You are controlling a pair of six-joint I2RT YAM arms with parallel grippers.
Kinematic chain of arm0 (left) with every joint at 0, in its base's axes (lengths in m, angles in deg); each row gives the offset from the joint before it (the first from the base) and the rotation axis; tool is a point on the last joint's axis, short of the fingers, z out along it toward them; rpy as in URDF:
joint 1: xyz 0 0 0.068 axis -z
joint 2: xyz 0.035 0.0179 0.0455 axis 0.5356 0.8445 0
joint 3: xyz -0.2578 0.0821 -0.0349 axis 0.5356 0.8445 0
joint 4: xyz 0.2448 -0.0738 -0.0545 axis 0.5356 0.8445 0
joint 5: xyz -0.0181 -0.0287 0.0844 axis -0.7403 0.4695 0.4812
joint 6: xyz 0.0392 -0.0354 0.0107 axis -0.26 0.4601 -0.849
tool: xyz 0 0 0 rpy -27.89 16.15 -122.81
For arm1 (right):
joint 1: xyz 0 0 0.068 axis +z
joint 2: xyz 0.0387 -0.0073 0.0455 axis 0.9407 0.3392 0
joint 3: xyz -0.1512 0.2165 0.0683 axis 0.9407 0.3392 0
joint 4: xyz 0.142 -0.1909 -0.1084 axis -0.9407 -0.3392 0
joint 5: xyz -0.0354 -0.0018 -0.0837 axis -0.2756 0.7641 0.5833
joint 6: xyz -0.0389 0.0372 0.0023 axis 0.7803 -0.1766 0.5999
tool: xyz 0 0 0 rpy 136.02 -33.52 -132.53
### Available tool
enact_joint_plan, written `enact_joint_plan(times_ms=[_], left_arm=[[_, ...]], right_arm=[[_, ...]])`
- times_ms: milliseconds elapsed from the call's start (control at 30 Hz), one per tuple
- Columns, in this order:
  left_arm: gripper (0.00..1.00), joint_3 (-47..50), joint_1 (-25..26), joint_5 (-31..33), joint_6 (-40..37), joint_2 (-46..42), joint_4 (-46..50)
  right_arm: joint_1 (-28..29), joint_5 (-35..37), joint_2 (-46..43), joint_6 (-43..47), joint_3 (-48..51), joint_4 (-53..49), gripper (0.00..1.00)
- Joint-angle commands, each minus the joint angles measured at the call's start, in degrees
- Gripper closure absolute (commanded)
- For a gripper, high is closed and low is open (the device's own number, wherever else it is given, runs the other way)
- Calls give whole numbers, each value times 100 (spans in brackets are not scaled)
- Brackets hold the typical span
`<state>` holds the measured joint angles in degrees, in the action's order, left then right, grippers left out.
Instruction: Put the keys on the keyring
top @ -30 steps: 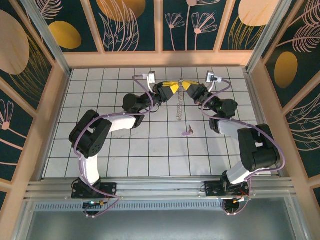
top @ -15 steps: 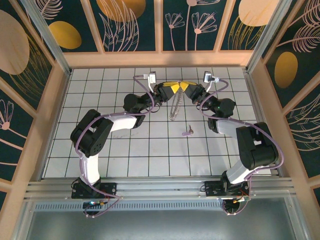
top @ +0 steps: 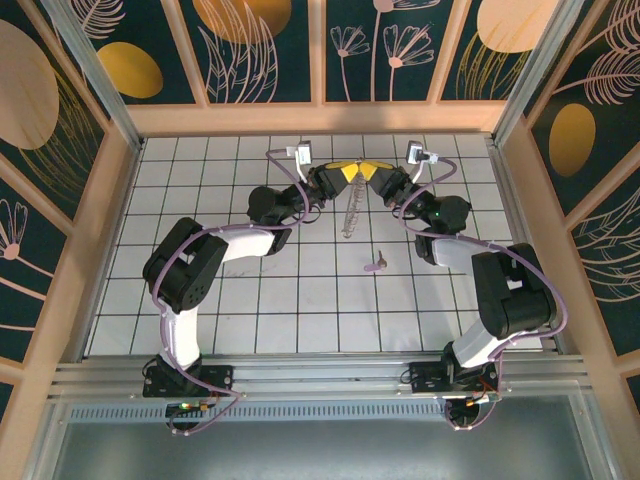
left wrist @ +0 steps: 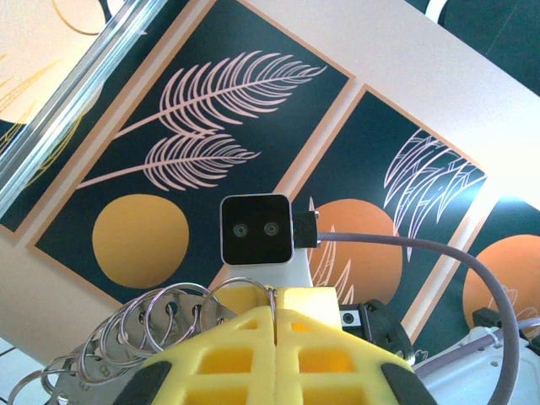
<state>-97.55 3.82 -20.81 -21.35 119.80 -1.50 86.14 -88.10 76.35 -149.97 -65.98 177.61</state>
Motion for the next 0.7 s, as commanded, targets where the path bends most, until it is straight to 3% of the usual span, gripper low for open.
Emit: enact_joint_plan(times_ms=[0, 333, 467, 667], left_arm=[[99, -134, 86, -211, 5, 52, -408], [100, -127, 102, -227, -65, 17, -429], [100, 20, 99, -83, -208, -115, -368], [100, 241, 71, 69, -555, -352, -159]], right_arm=[[101, 37, 64, -65, -201, 661, 100], [118, -39, 82, -101, -228, 618, 99], [-135, 97, -130, -148, -2, 518, 58], [-608, 508, -842, 160, 563, -408, 50]])
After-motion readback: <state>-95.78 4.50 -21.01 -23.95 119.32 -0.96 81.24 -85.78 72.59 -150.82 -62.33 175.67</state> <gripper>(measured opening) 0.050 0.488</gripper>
